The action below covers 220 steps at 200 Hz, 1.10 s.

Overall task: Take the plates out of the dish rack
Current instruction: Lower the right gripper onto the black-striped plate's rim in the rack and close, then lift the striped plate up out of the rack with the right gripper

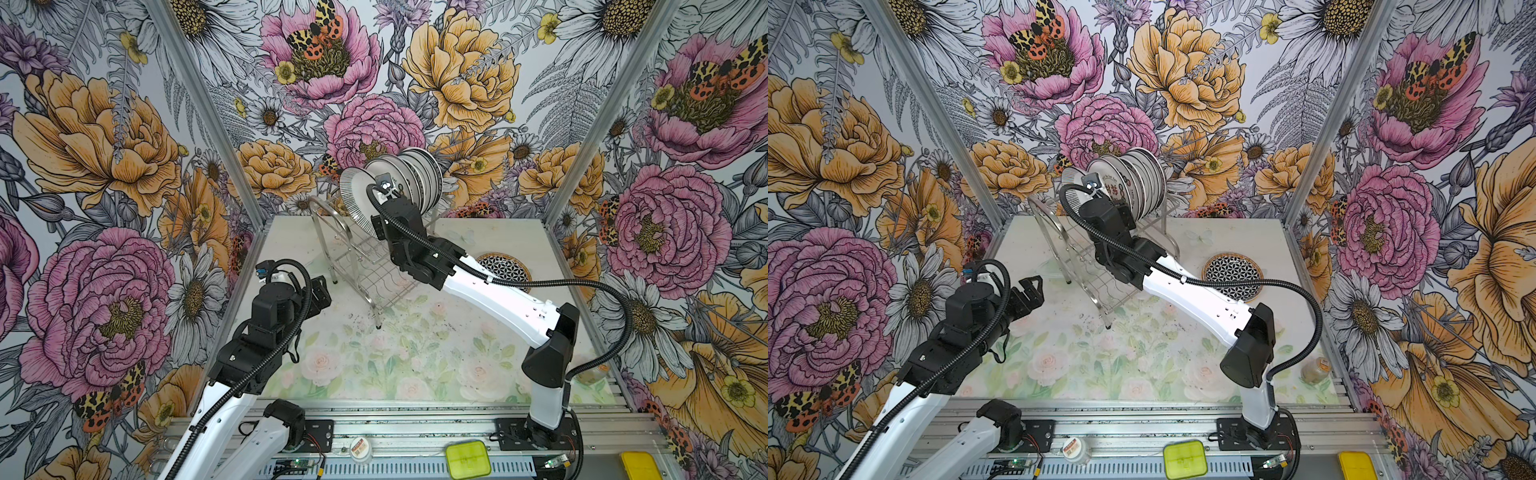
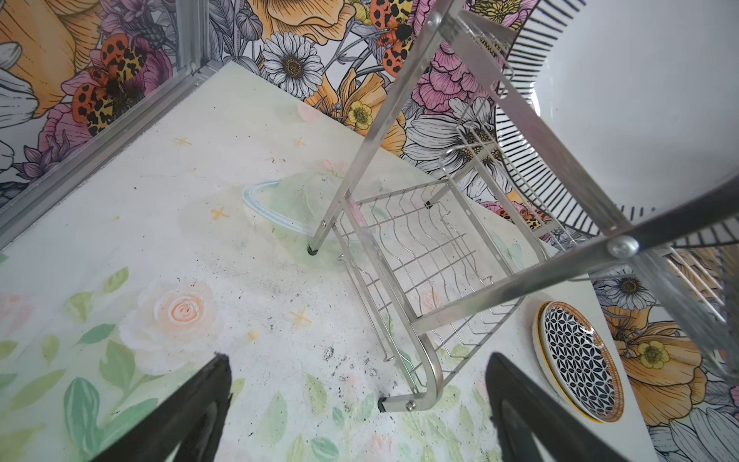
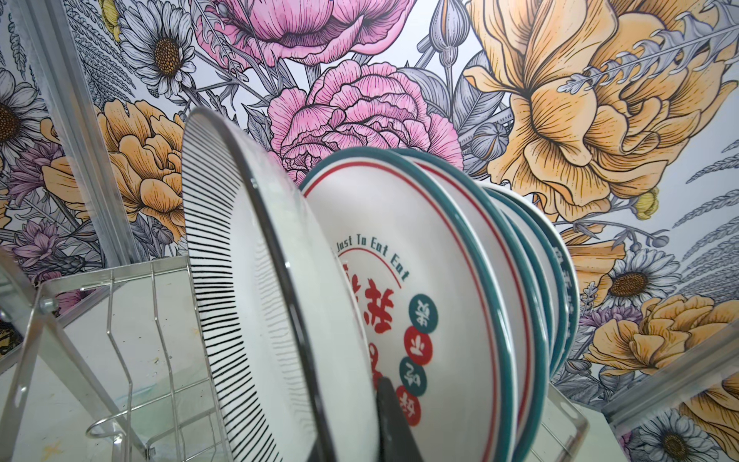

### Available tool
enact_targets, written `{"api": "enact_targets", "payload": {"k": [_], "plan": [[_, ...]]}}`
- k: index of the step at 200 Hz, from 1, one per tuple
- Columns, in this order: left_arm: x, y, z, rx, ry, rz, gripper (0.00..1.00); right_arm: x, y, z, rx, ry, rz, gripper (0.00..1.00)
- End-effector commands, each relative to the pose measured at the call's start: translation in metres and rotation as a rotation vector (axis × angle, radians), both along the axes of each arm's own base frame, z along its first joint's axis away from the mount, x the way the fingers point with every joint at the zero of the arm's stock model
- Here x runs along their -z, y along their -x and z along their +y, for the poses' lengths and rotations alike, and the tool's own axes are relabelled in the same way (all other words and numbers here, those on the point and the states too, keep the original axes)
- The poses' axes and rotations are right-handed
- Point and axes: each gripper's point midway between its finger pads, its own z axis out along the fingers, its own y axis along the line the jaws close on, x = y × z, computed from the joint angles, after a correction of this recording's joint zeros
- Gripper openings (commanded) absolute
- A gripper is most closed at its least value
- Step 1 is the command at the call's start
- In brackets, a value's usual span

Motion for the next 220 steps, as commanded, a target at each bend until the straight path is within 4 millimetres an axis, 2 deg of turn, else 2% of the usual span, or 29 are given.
{"api": "enact_targets", "payload": {"k": [1,72,156,200,220], "plan": [[0.007,-0.004,-0.008,0.04,0.058,0.022,0.99,-0.03,0.015,0.021,-0.09,-0.066,-0.072,0.0],[0.01,-0.008,-0.015,0.076,0.063,0.045,0.99,-0.063,0.017,0.011,-0.056,-0.119,-0.185,0.0],[0.012,-0.008,-0.002,0.004,0.048,0.041,0.99,-0.097,0.027,-0.003,0.019,-0.177,-0.353,0.0],[0.013,-0.012,-0.004,0.007,0.042,0.053,0.99,-0.115,0.033,-0.009,0.015,-0.196,-0.388,0.0],[0.013,-0.015,0.002,-0.033,0.03,0.056,0.99,-0.123,0.038,-0.012,0.009,-0.214,-0.404,0.0]]}}
